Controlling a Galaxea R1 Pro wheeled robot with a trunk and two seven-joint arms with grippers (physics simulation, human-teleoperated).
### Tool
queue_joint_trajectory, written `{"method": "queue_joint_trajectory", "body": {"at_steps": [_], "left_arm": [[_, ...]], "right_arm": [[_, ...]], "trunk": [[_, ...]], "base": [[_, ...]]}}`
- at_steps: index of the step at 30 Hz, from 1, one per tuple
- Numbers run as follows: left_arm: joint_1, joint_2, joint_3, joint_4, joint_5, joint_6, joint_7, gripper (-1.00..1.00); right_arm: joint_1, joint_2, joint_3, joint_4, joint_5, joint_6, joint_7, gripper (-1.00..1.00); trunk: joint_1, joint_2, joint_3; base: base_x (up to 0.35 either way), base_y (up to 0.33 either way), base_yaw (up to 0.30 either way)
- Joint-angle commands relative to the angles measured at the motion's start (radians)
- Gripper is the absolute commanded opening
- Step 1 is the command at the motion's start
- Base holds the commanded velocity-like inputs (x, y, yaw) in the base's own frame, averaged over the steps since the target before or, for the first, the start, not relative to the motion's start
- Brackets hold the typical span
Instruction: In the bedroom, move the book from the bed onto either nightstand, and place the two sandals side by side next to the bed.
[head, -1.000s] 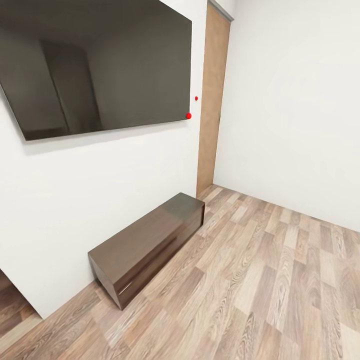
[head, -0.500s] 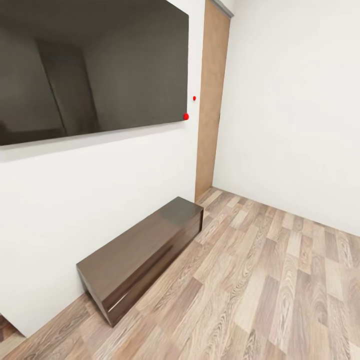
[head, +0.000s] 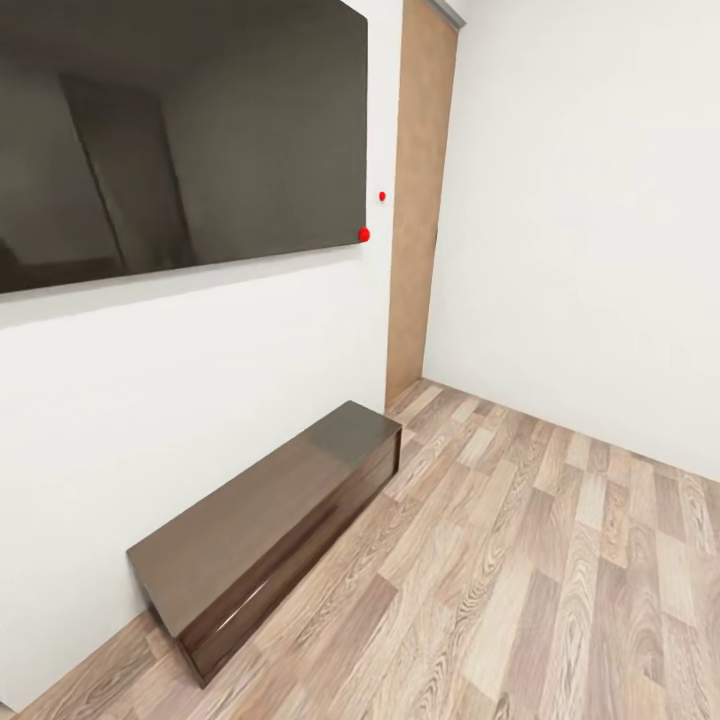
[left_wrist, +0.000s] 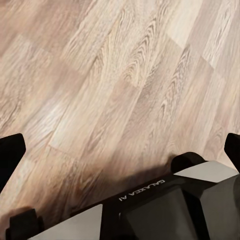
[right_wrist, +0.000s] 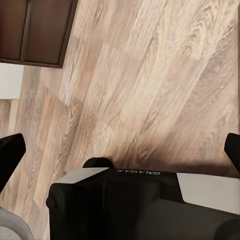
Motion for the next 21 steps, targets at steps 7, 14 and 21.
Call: {"method": "queue_joint_trajectory", "body": {"at_steps": [7, 14, 21], "left_arm": [[-0.001, 0.003, 0.008, -0.001, -0.010, -0.006, -0.002, 1.00], [-0.001, 0.003, 0.008, -0.001, -0.009, -0.006, 0.000, 1.00], [-0.001, 0.001, 0.007, 0.003, -0.010, -0.008, 0.014, 1.00]], "right_arm": [[-0.001, 0.000, -0.006, 0.004, 0.002, -0.001, 0.004, 1.00], [-0.001, 0.000, -0.006, 0.004, 0.002, -0.001, 0.004, 1.00], [-0.002, 0.000, -0.006, 0.004, 0.002, -0.001, 0.004, 1.00]], "trunk": [[0.000, -0.001, -0.001], [0.000, -0.001, -0.001], [0.000, -0.001, -0.001]], "base": [[0.243, -0.052, 0.000], [0.232, -0.003, 0.000], [0.177, 0.000, 0.000]]}}
